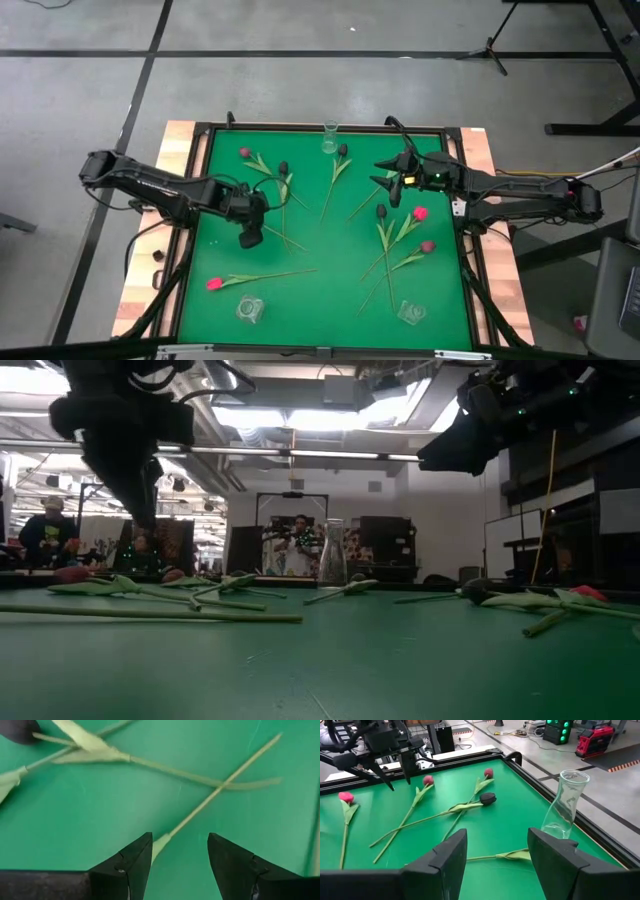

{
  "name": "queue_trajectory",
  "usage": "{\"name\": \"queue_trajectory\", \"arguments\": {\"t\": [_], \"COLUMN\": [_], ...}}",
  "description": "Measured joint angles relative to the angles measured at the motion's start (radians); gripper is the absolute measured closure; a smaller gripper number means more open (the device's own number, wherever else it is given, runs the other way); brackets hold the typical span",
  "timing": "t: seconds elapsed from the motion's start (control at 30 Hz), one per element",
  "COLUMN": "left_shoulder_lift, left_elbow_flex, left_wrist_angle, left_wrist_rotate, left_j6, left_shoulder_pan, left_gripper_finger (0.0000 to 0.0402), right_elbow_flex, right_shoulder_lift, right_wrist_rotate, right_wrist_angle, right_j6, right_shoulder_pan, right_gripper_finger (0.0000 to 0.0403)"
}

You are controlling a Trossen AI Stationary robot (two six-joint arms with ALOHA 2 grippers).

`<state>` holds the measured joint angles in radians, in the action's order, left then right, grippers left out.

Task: Sort flowers into vase by color
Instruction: Put the middle dark red tulip into the top transparent vase

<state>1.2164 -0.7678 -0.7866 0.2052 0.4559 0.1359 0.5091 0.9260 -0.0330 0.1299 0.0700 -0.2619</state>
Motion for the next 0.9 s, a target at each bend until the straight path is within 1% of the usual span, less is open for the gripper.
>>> {"name": "queue_trajectory", "arguments": {"t": [0.1,0.23,0.5,0.6,0.77,0.9], "left_shoulder_lift": [0.012,0.033,0.035,0.035,0.035,0.035], "left_elbow_flex": [0.000,0.004,0.088,0.121,0.163,0.167], "left_wrist_angle": [0.010,0.017,0.046,0.084,0.137,0.145], "left_wrist_rotate": [0.032,0.034,-0.075,-0.114,-0.119,-0.118], "left_j6": [-0.045,-0.098,-0.205,-0.228,-0.266,-0.275], "left_shoulder_pan": [-0.007,-0.037,-0.104,-0.118,-0.122,-0.125], "left_gripper_finger": [0.0215,0.0215,0.0215,0.0215,0.0215,0.0215], "right_elbow_flex": [0.000,0.000,0.000,0.000,0.000,0.000], "right_shoulder_lift": [0.000,0.000,0.000,0.000,0.000,0.000], "right_wrist_rotate": [0.000,0.000,0.000,-0.003,-0.008,-0.008], "right_wrist_angle": [0.000,0.000,-0.007,-0.007,-0.007,-0.007], "right_j6": [0.000,0.000,-0.001,-0.001,-0.001,-0.001], "right_shoulder_pan": [0.000,0.000,0.000,0.000,0.000,0.000], "right_gripper_finger": [0.0194,0.0194,0.0194,0.0194,0.0194,0.0194]}}
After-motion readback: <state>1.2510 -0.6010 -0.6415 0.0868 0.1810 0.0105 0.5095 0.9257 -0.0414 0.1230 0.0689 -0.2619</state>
